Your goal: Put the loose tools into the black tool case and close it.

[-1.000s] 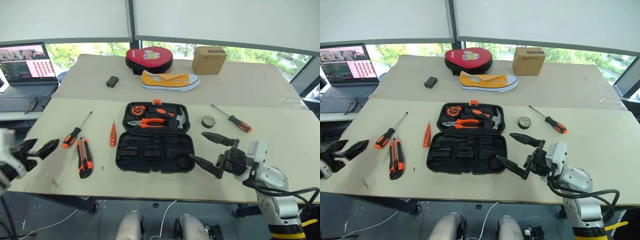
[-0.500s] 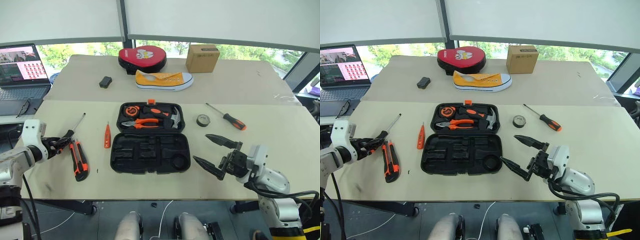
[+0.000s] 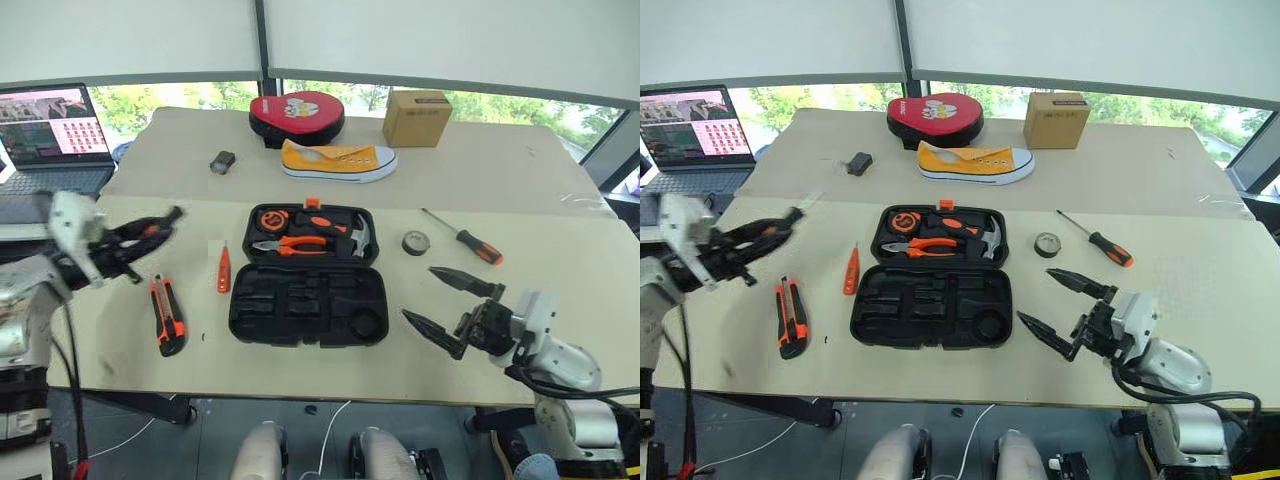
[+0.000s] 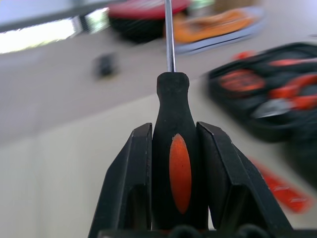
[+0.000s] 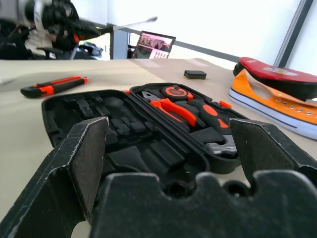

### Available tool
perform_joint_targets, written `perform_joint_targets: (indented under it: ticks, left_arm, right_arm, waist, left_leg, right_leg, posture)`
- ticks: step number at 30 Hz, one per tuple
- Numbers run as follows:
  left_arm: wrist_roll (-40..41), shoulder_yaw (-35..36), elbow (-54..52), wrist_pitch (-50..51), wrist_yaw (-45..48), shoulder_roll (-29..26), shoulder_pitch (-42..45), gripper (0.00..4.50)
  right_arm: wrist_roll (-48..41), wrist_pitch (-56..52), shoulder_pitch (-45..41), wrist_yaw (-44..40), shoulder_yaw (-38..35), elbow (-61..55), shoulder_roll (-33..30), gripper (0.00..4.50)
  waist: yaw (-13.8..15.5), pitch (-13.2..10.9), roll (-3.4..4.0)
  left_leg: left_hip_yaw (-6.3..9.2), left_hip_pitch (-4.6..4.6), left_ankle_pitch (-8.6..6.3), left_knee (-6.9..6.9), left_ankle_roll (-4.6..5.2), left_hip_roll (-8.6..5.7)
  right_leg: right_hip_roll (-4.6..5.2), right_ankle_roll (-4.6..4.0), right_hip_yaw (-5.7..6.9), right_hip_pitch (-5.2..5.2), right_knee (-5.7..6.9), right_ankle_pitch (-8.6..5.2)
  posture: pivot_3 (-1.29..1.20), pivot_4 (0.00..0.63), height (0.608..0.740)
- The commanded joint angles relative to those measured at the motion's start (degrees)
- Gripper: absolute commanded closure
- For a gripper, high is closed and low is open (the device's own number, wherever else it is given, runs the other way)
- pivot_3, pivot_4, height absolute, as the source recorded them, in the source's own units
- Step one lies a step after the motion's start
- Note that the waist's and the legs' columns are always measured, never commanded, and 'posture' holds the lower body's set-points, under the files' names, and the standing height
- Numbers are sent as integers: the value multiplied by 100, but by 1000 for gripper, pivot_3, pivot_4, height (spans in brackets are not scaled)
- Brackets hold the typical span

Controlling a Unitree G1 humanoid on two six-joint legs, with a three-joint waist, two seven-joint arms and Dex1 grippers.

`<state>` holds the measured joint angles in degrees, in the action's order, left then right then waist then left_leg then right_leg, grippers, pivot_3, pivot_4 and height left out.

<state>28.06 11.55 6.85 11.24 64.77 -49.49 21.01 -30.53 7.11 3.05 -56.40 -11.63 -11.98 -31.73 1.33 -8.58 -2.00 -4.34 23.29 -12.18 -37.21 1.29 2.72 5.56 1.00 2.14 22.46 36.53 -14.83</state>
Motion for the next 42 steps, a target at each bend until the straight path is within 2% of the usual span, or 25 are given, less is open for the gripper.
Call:
perform_joint_targets:
  ticks: [1, 4, 7, 13, 22, 24, 28, 29, 33, 35, 36, 42]
  left_arm:
    - [-635, -1078, -387, -33, 643, -88, 488, 3610]
    - [-1521, -2026, -86, -149, 536, 299, 1105, 3610]
    - [-2078, -2519, 319, -275, 422, 648, 1554, 3610]
    - [-2586, -2793, 1025, -708, 378, 904, 1889, 3610]
    - [-2936, -2905, 1417, -1239, 543, 904, 1960, 3610]
    - [-2944, -2858, 1470, -1242, 529, 916, 1950, 2596]
    - [-2536, -2402, 1539, -1643, 197, 1307, 1996, 1277]
    - [-2334, -2241, 1508, -1563, 136, 1431, 2012, 825]
    - [-2030, -1969, 1444, -1551, 213, 1572, 1868, 825]
    - [-2022, -1976, 1445, -1501, 271, 1545, 1752, 1403]
    - [-2003, -1979, 1418, -1406, 264, 1557, 1702, 1518]
    - [-2304, -2107, 1540, -1151, -206, 1760, 1634, 3876]
  right_arm:
    - [-201, -79, -93, -254, -449, 256, -369, 0]
    - [-219, -185, -176, -421, -448, 367, -570, 0]
    - [-220, -237, -214, -417, -414, 317, -583, 0]
    - [-207, -297, -115, -267, -413, 38, -489, 0]
    - [-174, -330, 70, -89, -391, -209, -391, 0]
    - [-164, -330, 68, -81, -383, -205, -377, 0]
    - [-166, -353, 63, -65, -352, -213, -367, 0]
    - [-171, -365, 68, -64, -344, -221, -368, 0]
    - [-182, -383, 110, -61, -343, -235, -366, 0]
    - [-183, -393, 123, -54, -341, -241, -362, 0]
    - [-181, -397, 131, -45, -334, -248, -355, 0]
    - [-163, -400, 141, 20, -274, -270, -297, 0]
  waist:
    - [-16, 0, 0]
    - [-55, -1, 2]
    - [-78, -1, 1]
    - [-107, -2, 1]
    - [-66, -2, 1]
    - [-67, -2, 1]
    - [-42, -2, 2]
    - [-15, -3, 2]
    - [-15, -3, 1]
    - [-44, -3, 1]
    - [-61, -3, 2]
    - [-52, -3, 2]
  left_leg:
    - [-10, -1, 0, -1, 0, 2]
    - [-21, -1, 0, -1, 1, 2]
    - [-22, 1, 0, -2, 1, 5]
    - [-25, 21, 0, -6, 2, 5]
    - [-27, 42, -6, -51, 11, 9]
    - [-27, 42, -6, -56, 11, 9]
    - [-27, 44, -6, -59, 11, 8]
    - [-26, 48, -6, -62, 12, 8]
    - [-23, 58, -8, -71, 15, 6]
    - [-23, 58, -8, -71, 15, 7]
    - [-23, 57, -8, -70, 15, 8]
    - [-24, 57, -8, -70, 15, 6]
  right_leg:
    - [-5, 0, -2, 0, 1, 0]
    - [-26, -3, -3, 1, 4, -3]
    - [-36, -4, -6, 7, 13, -4]
    - [-38, -1, -22, 39, 24, -6]
    - [-33, 0, -17, 41, 42, -6]
    - [-33, 0, -17, 40, 46, -6]
    - [-32, -1, -18, 44, 50, -6]
    - [-31, 0, -16, 44, 51, -6]
    - [-28, 5, -17, 49, 50, -3]
    - [-32, 5, -18, 52, 51, -3]
    - [-32, 5, -18, 52, 52, -3]
    - [-31, 5, -18, 52, 55, -3]
  posture:
    - [0, 150, 740]
    - [0, 150, 740]
    - [0, 150, 740]
    - [0, 150, 740]
    - [0, 150, 740]
    - [0, 150, 740]
    - [0, 150, 740]
    - [0, 150, 740]
    - [0, 150, 740]
    - [0, 150, 740]
    - [0, 150, 740]
    - [0, 150, 740]
